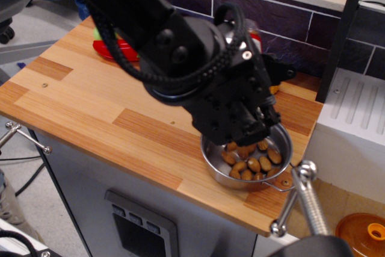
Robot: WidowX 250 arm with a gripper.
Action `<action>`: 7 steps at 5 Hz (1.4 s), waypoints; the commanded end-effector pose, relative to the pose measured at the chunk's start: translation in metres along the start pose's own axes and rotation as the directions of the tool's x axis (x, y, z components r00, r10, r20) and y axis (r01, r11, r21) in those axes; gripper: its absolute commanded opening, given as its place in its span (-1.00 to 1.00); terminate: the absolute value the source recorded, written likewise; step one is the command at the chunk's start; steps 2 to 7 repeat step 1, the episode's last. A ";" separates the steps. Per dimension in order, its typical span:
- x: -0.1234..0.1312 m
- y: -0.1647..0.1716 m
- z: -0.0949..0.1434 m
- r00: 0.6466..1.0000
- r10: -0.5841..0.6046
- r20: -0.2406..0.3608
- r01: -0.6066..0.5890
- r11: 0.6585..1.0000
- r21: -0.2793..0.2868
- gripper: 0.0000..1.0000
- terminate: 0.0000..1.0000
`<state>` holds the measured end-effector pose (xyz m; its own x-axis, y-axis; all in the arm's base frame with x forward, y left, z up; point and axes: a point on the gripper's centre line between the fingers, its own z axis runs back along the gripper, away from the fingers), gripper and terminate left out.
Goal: Pour almonds in pot
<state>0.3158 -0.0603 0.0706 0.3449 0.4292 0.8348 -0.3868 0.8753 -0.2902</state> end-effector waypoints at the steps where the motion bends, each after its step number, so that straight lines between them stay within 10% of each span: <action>1: 0.020 -0.004 0.005 0.999 0.025 0.035 -0.024 0.999 -0.043 -1.00 1.00; 7: 0.020 -0.004 0.005 0.999 0.025 0.035 -0.024 0.999 -0.043 -1.00 1.00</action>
